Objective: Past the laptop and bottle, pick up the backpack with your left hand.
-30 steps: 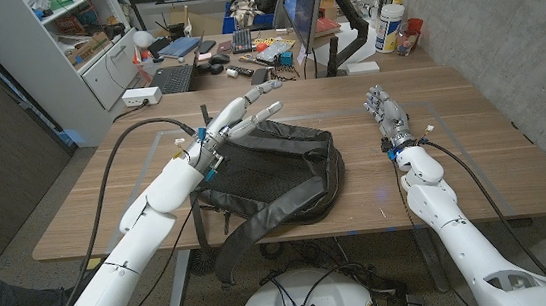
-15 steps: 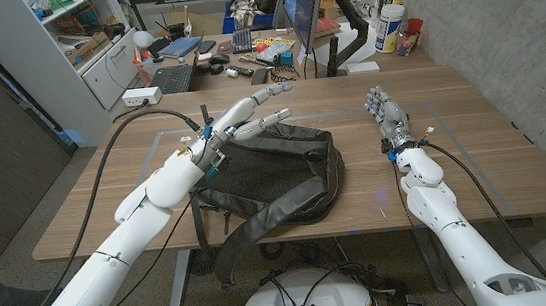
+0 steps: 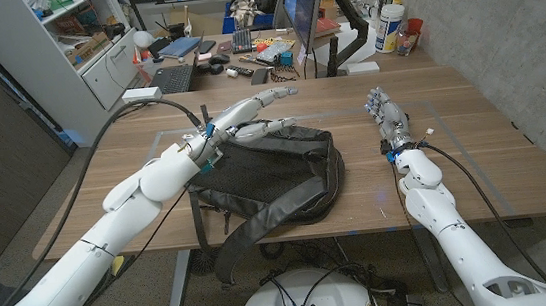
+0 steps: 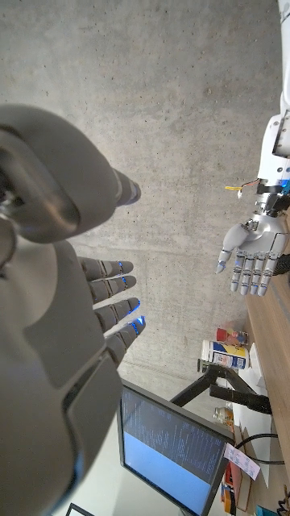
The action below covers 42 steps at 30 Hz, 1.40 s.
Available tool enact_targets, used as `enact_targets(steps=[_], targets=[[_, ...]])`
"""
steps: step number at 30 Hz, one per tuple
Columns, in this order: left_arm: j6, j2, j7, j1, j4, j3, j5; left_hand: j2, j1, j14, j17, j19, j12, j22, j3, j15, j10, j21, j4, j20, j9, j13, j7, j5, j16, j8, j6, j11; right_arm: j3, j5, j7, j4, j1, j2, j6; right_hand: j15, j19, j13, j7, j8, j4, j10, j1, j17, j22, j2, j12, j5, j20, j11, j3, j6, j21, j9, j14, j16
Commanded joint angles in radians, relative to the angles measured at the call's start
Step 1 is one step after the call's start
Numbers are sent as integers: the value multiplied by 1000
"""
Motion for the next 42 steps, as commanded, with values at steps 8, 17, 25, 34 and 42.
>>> enact_targets(steps=[8, 17, 25, 34, 42], targets=[[46, 150, 63, -12, -81, 23, 107, 2, 75, -10, 4, -11, -9, 5, 24, -13, -22, -2, -47, 21, 8, 6, -9, 9, -2, -9, -52, -17, -14, -9, -10, -12, 5, 12, -5, 0, 3, 4, 3, 0, -2, 10, 7, 5, 4, 5, 5, 4, 8, 3, 7, 10, -4, 3, 16, -1], [76, 218, 70, -58, -125, 66, 165, 2, 135, -25, 5, -10, -14, 5, 44, -7, -45, -2, -85, 33, 9, 9, -26, 9, -4, -6, -73, -26, -21, -7, 1, 1, 19, 18, -2, -2, 3, 4, 2, 1, -3, 13, 8, 4, 4, 5, 6, 4, 9, 3, 8, 13, -5, 3, 18, -1], [94, 268, 67, -119, -148, 122, 194, -8, 186, -37, 7, -1, -15, 5, 57, -3, -63, 1, -122, 75, 10, 11, -72, 11, -3, 0, -78, -29, -19, -7, -5, -5, 13, 18, -4, -2, 2, 4, 1, 1, -3, 14, 8, 4, 4, 5, 5, 4, 9, 1, 9, 14, -5, 3, 20, -1], [123, 318, 35, -197, -174, 192, 213, -12, 213, -43, 9, 12, -16, 6, 65, 0, -79, 6, -138, 112, 11, 13, -92, 13, -2, -1, -95, -34, -11, -5, -16, -17, 2, 19, -4, 0, 1, 4, 0, 1, -3, 16, 8, 4, 4, 4, 6, 4, 10, 1, 10, 16, -6, 3, 22, -1], [149, 341, -3, -270, -193, 259, 228, -16, 236, -42, 10, 22, -17, 7, 71, -1, -96, 8, -151, 116, 13, 15, -102, 15, 2, -21, -174, -40, -8, 3, -17, -14, 3, 26, 0, -1, 1, 4, -1, 1, -3, 17, 7, 4, 4, 4, 6, 4, 11, 1, 10, 18, -6, 3, 23, -2]])
